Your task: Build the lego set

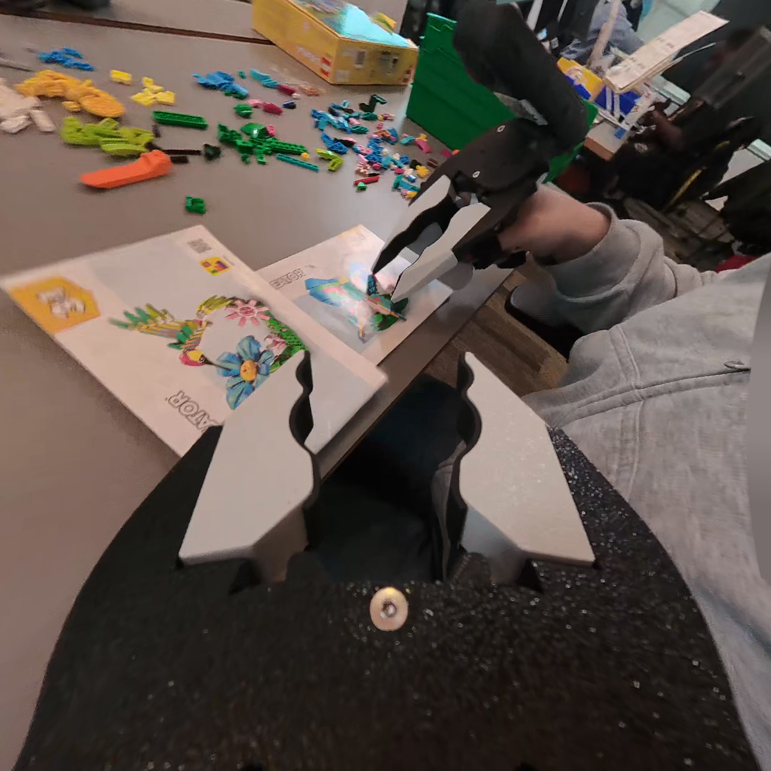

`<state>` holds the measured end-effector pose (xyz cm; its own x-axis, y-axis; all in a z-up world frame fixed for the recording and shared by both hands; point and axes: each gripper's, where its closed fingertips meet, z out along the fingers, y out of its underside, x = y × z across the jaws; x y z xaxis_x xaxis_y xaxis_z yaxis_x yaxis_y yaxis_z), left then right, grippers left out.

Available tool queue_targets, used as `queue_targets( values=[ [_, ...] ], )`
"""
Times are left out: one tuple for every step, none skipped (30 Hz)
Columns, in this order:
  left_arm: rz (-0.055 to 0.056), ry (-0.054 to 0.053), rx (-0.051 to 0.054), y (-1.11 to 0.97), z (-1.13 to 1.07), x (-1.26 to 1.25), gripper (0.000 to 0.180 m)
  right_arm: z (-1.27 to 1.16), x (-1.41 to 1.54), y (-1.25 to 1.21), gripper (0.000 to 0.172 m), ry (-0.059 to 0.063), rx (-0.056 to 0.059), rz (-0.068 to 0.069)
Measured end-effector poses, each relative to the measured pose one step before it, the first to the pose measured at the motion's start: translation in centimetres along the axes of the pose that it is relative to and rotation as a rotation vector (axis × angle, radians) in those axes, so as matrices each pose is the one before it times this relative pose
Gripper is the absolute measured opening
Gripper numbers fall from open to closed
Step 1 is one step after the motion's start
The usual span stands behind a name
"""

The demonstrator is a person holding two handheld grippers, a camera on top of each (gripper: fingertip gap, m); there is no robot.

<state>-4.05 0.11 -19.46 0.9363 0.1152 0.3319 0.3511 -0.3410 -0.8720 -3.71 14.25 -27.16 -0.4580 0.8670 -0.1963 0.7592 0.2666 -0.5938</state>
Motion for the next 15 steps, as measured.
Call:
queue_targets(
  values=[
    [0.0109,0.0280,0.0113,-0.204,0.447,0.628,0.067,-0.384,-0.046,0.588,0.039,0.0004,-0.0165,-0.0037],
    [0.0136,0.0323,0.0139,-0.264,0.436,0.734,0.067,-0.428,-0.039,0.663,0.036,0.0019,-0.0155,-0.0047],
    [0.0195,0.0275,0.0012,-0.052,0.496,0.708,0.066,-0.472,-0.040,0.726,0.034,0.0010,-0.0144,-0.0026],
    [0.0309,0.0205,-0.0234,0.343,0.565,0.593,0.067,-0.502,-0.056,0.765,0.034,-0.0017,-0.0126,-0.0006],
    [0.0354,-0.0029,-0.0484,0.734,0.611,0.215,0.070,-0.535,0.005,0.801,0.033,-0.0006,-0.0115,0.0037],
    [0.0355,-0.0221,-0.0596,0.942,0.613,-0.134,0.073,-0.557,0.117,0.838,0.033,0.0026,-0.0107,0.0065],
    [0.0299,-0.0331,-0.0564,0.930,0.580,-0.367,0.074,-0.595,0.240,0.885,0.031,0.0082,-0.0119,0.0055],
    [0.0261,-0.0275,-0.0446,0.769,0.535,-0.333,0.076,-0.602,0.433,0.919,0.029,0.0189,-0.0148,0.0092],
    [0.0221,-0.0102,-0.0255,0.501,0.507,-0.118,0.077,-0.605,0.571,0.894,0.028,0.0273,-0.0182,0.0094],
    [0.0110,0.0085,-0.0143,0.340,0.504,0.097,0.077,-0.551,0.499,0.865,0.031,0.0263,-0.0215,0.0004],
    [-0.0028,0.0238,-0.0159,0.341,0.506,0.232,0.079,-0.423,0.203,0.721,0.043,0.0160,-0.0183,-0.0142],
    [-0.0063,0.0240,-0.0153,0.307,0.485,0.208,0.079,-0.268,-0.239,0.473,0.062,0.0005,-0.0050,-0.0385],
    [-0.0012,0.0207,-0.0095,0.203,0.446,0.194,0.080,-0.134,-0.875,0.129,0.079,-0.0194,0.0176,-0.0704],
    [0.0058,0.0226,-0.0014,0.036,0.375,0.317,0.081,0.036,-1.166,-0.135,0.099,-0.0190,0.0286,-0.0881],
    [0.0109,0.0309,0.0084,-0.166,0.322,0.550,0.082,0.169,-0.857,-0.187,0.106,0.0090,0.0221,-0.0802]
  ],
)
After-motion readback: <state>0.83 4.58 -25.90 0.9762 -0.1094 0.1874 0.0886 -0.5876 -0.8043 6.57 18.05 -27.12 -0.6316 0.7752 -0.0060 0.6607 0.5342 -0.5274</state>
